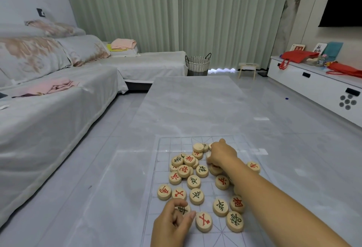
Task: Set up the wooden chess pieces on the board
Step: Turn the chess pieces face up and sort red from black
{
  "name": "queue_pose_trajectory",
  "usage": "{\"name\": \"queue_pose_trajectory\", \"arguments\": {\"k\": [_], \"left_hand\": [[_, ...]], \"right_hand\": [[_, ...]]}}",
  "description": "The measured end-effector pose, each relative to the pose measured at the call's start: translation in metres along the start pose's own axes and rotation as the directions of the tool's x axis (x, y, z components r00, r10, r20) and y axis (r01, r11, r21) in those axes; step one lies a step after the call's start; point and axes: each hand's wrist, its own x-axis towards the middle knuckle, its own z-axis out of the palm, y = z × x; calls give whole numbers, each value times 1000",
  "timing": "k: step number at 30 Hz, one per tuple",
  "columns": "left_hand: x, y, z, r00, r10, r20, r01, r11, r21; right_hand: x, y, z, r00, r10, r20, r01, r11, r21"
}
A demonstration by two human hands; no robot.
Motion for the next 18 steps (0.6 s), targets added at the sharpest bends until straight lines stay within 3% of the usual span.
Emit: {"name": "queue_pose_trajectory", "arguments": {"k": [2,4,7,9,13,18], "left_hand": [[-1,2,0,1000,-4,-17,4,1000,-20],[-1,0,-1,1000,-11,-28,10,999,-44],[0,-1,-1,996,-53,-66,46,994,-98],[3,4,-1,995,-51,-86,43,994,-97],[34,21,-1,987,36,-155,-29,998,47],[93,21,2,996,61,-62,-18,839,544]], "right_hand": [[-2,4,-3,999,-25,-36,28,997,77],[-11,14,-8,993,-42,-108,71,957,281],[-53,40,-19,988,-55,-146,137,761,635],[-90,62,-16,991,-60,-118,129,632,765],[-146,103,18,985,-70,-158,166,641,750],[-172,120,51,927,-98,-362,296,783,547]]}}
